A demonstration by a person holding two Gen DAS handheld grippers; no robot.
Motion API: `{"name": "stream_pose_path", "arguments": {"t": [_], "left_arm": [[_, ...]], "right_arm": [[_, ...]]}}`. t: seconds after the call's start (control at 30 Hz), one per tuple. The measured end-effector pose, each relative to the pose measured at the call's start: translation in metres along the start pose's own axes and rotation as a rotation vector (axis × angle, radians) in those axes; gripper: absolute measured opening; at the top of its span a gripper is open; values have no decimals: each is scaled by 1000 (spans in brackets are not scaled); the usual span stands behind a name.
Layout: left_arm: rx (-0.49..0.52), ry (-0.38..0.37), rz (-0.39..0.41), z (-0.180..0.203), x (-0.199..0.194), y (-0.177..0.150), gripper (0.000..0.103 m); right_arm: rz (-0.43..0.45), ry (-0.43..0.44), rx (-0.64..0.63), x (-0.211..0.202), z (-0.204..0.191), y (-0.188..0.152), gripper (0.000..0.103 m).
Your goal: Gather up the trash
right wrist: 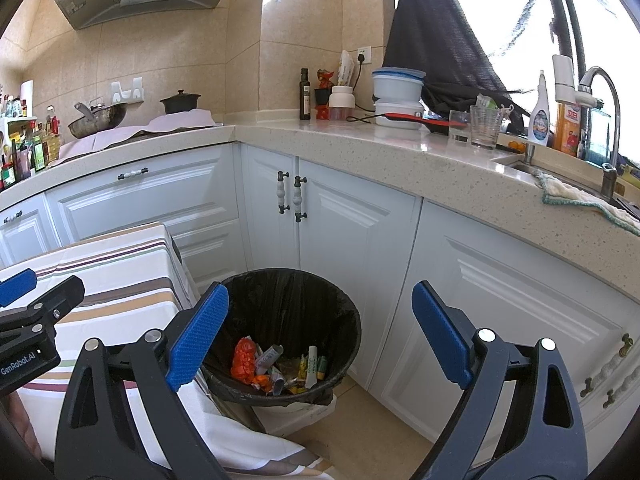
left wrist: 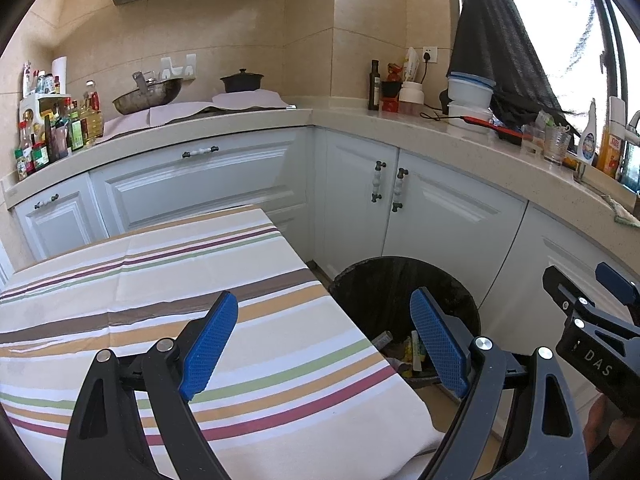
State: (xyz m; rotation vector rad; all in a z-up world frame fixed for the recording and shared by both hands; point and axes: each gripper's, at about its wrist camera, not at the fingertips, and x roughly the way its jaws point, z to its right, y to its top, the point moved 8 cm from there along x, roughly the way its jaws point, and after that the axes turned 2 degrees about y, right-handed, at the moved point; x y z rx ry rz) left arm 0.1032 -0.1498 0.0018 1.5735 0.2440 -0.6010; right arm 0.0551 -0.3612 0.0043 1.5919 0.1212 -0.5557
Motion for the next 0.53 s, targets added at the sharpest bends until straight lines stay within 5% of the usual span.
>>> {"name": "stream_pose_path", "arguments": {"t": [0.23,0.53], "left_arm": [[-12,-5,4,-5,2,1,87],[-64,159,-80,-85,20,-18,87]], "right_arm": [[-13,12,-2,6,-6,-3,91],[-49,140,-35,21,-63,0,96]]}}
